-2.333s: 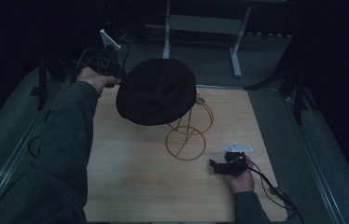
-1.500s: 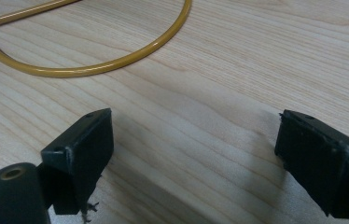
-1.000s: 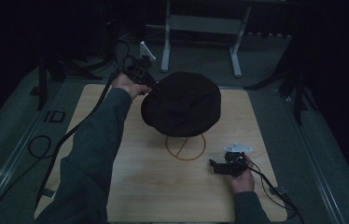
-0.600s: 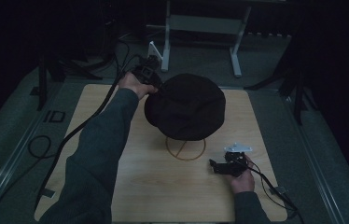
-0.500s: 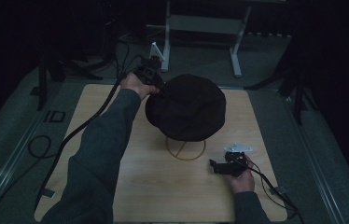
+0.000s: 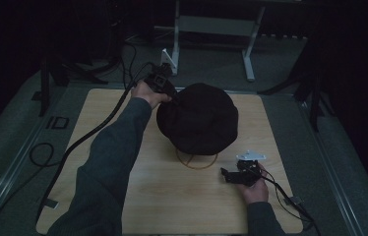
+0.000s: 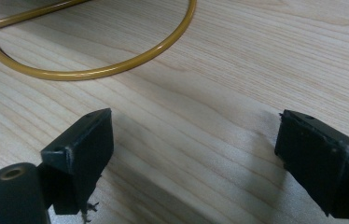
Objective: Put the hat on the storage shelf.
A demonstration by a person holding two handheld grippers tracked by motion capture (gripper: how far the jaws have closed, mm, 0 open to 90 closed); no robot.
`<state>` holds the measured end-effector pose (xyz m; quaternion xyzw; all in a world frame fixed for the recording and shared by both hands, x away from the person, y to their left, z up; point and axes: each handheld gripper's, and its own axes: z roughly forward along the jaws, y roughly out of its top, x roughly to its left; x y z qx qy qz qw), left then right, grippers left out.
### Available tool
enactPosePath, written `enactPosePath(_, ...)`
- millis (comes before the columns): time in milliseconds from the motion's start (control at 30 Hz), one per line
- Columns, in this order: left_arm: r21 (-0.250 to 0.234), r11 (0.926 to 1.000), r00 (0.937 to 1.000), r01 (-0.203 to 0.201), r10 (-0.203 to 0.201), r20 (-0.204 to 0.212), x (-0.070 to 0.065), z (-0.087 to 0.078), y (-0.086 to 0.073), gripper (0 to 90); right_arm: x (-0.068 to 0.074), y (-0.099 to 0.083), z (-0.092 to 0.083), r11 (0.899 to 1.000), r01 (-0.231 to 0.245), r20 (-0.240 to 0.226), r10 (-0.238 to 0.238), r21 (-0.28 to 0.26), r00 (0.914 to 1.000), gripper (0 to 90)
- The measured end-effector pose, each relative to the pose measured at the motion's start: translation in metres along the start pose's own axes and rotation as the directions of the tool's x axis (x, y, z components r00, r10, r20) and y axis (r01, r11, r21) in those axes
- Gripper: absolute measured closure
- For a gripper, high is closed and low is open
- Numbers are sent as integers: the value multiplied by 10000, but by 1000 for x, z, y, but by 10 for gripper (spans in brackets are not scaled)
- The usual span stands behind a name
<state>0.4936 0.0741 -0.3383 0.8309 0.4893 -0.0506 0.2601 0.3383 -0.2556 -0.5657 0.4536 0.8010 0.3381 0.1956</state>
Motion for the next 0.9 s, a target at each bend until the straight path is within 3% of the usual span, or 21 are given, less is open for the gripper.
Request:
enactPosePath(267,-377,9985,9992,385,-380,151,13,5,-3,572,0,0,0,10000,-16,3,16,4,10000,115)
enactPosePath(333,-547,9980,9994,320,-311,159,16,3,-4,516,0,0,0,10000,-32,-5,32,9,10000,115)
enactPosePath(633,-741,9962,9988,458,-469,-132,29,-5,-12,482,0,0,0,10000,-22,-4,22,7,10000,115)
enactPosePath(800,-723,9958,9974,562,-593,-420,40,-11,-20,478,0,0,0,10000,-20,-3,20,5,10000,115)
enactPosePath(900,-660,9968,9932,447,-514,-1047,47,-17,-25,470,0,0,0,10000,-12,-9,12,9,10000,115)
